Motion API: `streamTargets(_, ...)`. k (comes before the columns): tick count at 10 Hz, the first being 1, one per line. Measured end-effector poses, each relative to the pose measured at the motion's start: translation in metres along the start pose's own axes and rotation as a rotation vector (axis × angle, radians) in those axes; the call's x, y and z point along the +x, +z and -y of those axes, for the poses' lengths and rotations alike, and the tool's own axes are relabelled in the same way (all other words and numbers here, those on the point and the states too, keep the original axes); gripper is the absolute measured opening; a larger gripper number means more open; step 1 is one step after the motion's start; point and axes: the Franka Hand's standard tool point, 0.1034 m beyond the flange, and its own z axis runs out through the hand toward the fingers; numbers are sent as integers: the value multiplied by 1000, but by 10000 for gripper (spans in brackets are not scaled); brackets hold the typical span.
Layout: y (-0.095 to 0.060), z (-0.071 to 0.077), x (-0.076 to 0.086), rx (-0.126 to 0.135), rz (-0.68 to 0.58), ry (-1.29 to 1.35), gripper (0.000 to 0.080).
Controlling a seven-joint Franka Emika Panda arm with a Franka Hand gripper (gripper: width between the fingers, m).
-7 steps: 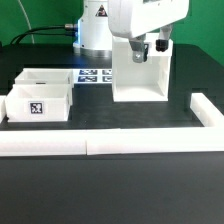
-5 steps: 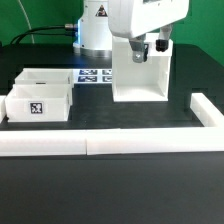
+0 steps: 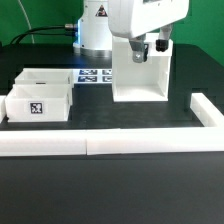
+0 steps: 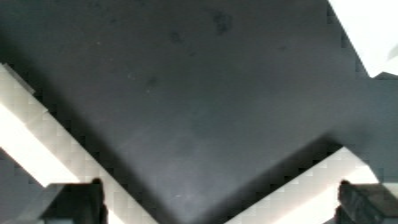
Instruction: Assemble drawer
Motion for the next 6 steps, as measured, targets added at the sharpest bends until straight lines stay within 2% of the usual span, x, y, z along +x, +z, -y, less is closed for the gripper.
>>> streamTargets(1, -4, 14, -10, -18, -18, 104, 649)
streamTargets(2, -9, 35, -23, -14, -7, 267, 649)
streamTargets(3, -15, 46, -27, -5, 8, 341, 649)
streamTargets(4, -19, 47, -27, 11, 12, 379, 649)
streamTargets(6, -21, 45, -25, 8, 6, 364, 649)
